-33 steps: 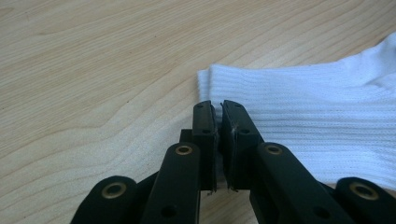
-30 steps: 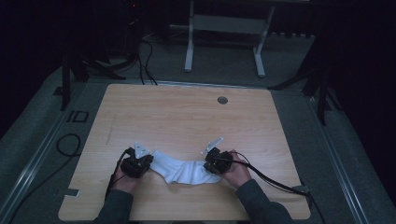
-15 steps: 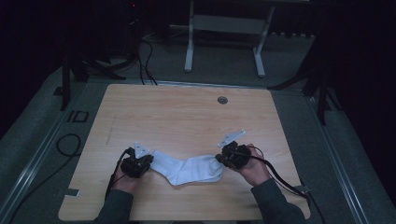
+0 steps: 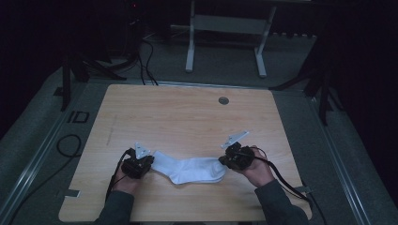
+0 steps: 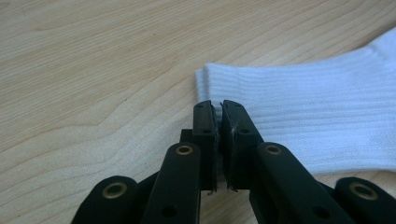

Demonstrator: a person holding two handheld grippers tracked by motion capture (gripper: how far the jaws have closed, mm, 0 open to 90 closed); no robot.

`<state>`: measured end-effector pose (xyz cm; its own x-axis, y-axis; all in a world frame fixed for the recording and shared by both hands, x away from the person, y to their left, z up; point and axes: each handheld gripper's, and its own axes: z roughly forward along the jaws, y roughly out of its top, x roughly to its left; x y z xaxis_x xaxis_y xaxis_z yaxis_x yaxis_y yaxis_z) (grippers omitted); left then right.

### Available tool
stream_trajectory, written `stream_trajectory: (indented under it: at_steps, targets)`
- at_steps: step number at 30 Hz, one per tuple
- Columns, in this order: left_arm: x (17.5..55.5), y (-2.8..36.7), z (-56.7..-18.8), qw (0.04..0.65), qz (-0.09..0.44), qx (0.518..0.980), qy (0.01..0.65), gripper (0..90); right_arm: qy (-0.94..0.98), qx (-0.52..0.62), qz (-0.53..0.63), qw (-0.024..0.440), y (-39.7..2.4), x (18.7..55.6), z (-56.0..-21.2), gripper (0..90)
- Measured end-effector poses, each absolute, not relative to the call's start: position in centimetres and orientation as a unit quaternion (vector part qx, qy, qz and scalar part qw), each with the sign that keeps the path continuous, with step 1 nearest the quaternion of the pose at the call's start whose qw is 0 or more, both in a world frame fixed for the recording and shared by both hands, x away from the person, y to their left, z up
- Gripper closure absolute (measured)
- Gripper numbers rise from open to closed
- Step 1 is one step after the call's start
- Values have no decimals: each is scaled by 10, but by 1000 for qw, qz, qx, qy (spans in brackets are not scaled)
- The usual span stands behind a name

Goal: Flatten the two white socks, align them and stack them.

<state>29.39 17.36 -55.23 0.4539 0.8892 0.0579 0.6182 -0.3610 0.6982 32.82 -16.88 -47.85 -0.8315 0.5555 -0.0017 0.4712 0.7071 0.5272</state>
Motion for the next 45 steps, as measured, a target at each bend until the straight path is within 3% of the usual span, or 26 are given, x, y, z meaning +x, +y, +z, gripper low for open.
stream_trajectory:
  at_steps: [3, 7, 11, 15, 33, 45]
  targets:
    - [294, 174, -553, 310, 220, 793, 476, 846, 922, 280, 257, 73, -165, 333, -485, 876]
    - [293, 174, -552, 309, 219, 794, 476, 846, 924, 284, 248, 56, -164, 339, -495, 783]
    - [293, 174, -552, 309, 219, 793, 477, 846, 920, 292, 252, 71, -167, 338, -494, 659]
    - [293, 174, -553, 309, 218, 791, 481, 845, 915, 299, 257, 80, -172, 337, -488, 598]
    - [289, 172, -551, 305, 212, 789, 490, 845, 917, 310, 243, 66, -180, 334, -504, 545]
    - [285, 176, -546, 319, 198, 783, 496, 812, 902, 327, 270, 82, -191, 337, -491, 534]
